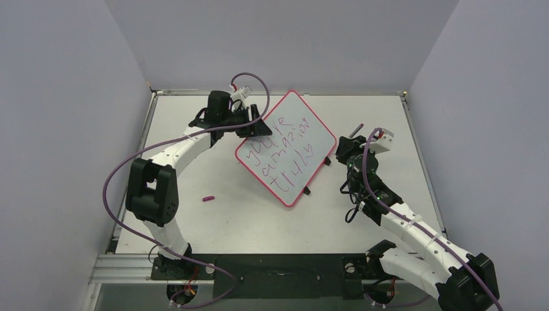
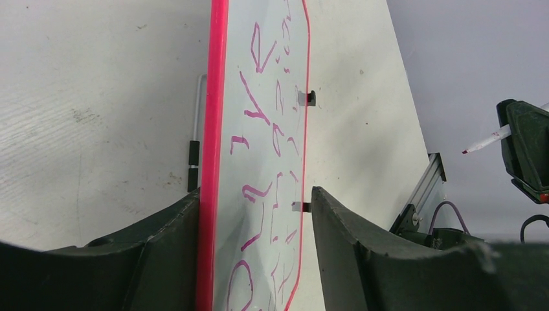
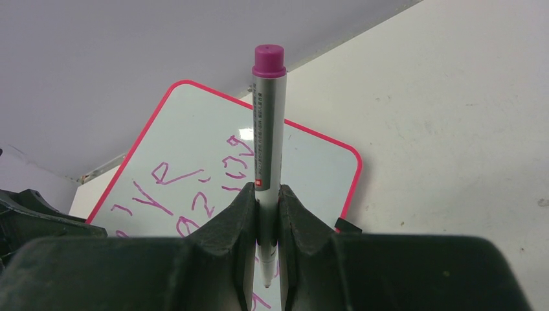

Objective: Write a sentence on the whiteboard
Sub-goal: Put down the whiteboard on the whiteboard stand.

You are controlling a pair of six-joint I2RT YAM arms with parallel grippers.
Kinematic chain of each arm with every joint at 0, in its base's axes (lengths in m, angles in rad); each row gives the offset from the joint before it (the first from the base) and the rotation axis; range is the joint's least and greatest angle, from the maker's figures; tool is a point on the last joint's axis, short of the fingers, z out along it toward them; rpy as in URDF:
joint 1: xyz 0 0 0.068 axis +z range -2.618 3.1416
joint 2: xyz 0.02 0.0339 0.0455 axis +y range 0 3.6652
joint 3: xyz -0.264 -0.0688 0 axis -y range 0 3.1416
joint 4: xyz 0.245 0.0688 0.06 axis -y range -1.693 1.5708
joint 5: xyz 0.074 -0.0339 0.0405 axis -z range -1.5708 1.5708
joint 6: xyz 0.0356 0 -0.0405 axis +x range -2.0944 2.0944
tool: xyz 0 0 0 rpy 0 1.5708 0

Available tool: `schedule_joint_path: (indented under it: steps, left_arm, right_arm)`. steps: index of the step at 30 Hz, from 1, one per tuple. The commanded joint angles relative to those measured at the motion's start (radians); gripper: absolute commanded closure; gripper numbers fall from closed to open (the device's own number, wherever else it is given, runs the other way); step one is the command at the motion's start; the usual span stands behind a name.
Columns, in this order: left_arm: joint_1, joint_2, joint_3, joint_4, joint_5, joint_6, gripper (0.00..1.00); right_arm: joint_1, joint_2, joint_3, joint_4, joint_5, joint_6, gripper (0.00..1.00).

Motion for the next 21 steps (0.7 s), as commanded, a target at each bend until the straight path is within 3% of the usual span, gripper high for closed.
schedule_joint_path:
  steps: [1, 15, 21]
  left_arm:
    - [-0.007, -0.052, -0.01, 0.056, -0.015, 0.017, 0.47]
    - [0.002, -0.05, -0.019, 0.057, -0.089, 0.017, 0.43]
    - [0.021, -0.102, -0.071, 0.133, -0.133, -0.027, 0.42]
  right_arm:
    - [-0.009, -0.015, -0.006, 0.016, 0.012, -0.004, 1.0]
    - [-0.01, -0.009, 0.0, 0.017, 0.004, -0.007, 1.0]
    - [-0.01, -0.013, 0.0, 0.015, 0.003, -0.011, 1.0]
